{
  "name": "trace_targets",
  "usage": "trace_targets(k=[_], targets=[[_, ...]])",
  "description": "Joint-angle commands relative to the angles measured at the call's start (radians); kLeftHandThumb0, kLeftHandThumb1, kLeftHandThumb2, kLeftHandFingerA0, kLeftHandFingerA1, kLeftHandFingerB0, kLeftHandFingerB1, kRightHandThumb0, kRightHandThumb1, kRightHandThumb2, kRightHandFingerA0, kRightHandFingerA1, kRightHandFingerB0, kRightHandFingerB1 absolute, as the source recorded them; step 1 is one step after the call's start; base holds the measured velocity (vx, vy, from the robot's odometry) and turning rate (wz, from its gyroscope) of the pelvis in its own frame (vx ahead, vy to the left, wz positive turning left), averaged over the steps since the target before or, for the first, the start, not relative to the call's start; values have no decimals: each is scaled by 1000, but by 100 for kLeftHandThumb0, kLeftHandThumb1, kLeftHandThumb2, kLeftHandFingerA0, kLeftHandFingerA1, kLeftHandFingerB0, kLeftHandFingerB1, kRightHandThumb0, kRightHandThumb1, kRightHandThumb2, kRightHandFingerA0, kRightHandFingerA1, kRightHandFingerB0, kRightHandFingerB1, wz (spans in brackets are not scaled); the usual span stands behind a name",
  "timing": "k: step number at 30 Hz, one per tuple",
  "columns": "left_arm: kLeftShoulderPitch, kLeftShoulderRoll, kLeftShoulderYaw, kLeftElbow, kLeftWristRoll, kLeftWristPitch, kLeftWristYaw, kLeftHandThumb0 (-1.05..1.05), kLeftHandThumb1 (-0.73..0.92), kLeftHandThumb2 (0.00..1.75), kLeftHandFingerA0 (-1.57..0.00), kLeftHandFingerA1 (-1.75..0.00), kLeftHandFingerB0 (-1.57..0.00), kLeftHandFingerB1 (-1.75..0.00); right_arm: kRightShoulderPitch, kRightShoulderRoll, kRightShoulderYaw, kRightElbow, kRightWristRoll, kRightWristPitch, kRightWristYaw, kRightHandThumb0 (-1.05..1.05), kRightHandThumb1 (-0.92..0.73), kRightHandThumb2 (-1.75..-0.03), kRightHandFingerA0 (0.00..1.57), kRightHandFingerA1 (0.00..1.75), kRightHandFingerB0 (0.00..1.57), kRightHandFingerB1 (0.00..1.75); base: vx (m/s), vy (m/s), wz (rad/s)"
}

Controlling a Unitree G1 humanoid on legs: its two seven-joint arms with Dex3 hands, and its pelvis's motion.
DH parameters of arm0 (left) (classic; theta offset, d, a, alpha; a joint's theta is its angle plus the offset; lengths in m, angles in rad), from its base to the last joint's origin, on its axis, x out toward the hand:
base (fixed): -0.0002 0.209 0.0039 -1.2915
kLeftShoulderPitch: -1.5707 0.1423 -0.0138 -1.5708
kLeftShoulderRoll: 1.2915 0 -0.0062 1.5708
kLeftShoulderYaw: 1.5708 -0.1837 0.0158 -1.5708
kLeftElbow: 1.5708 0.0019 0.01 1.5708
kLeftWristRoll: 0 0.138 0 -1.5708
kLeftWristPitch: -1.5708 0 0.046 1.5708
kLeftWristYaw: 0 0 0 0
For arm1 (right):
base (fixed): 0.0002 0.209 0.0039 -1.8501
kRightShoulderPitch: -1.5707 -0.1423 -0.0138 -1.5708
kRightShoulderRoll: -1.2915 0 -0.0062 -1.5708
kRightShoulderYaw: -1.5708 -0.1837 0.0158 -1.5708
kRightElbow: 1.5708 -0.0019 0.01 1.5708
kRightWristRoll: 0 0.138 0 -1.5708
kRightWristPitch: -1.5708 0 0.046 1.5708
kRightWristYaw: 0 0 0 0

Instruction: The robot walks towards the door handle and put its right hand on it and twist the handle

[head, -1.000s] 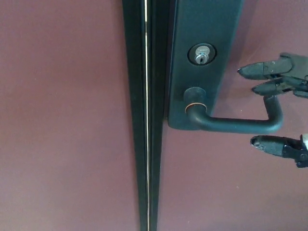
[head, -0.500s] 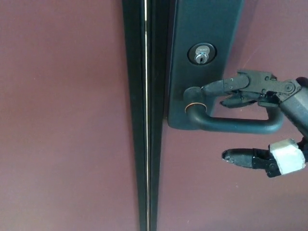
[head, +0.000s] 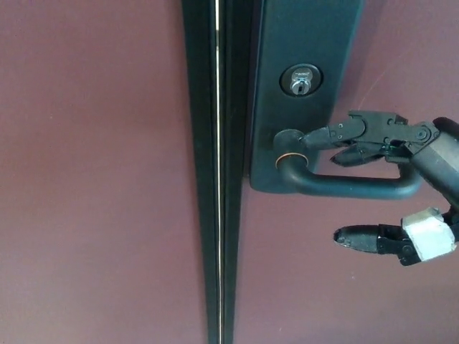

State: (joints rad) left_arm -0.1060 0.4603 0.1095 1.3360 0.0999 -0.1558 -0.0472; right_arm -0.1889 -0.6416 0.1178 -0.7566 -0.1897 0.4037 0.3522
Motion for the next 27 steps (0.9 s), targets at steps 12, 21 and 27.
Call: trace_targets(k=[12, 21, 27], targets=[[9, 11, 2, 3, 9, -4, -5, -29, 60, 58, -65, -47, -47, -39, 10, -33, 18, -45, -185, 26, 34, -43, -47, -54, 52, 43, 44, 37, 0, 0, 0], [4, 11, 9, 0, -1, 1, -12, -29, 60, 58, -64, -47, -47, -39, -22, -31, 91, -39, -326, 39, 54, -42, -48, -54, 50, 42, 42, 36, 0, 0, 0], [3, 8, 13, 3, 1, -4, -11, -29, 60, 58, -64, -47, -47, -39, -53, -25, 134, 5, -400, 19, 62, -43, -49, -55, 49, 41, 41, 36, 0, 0, 0]])
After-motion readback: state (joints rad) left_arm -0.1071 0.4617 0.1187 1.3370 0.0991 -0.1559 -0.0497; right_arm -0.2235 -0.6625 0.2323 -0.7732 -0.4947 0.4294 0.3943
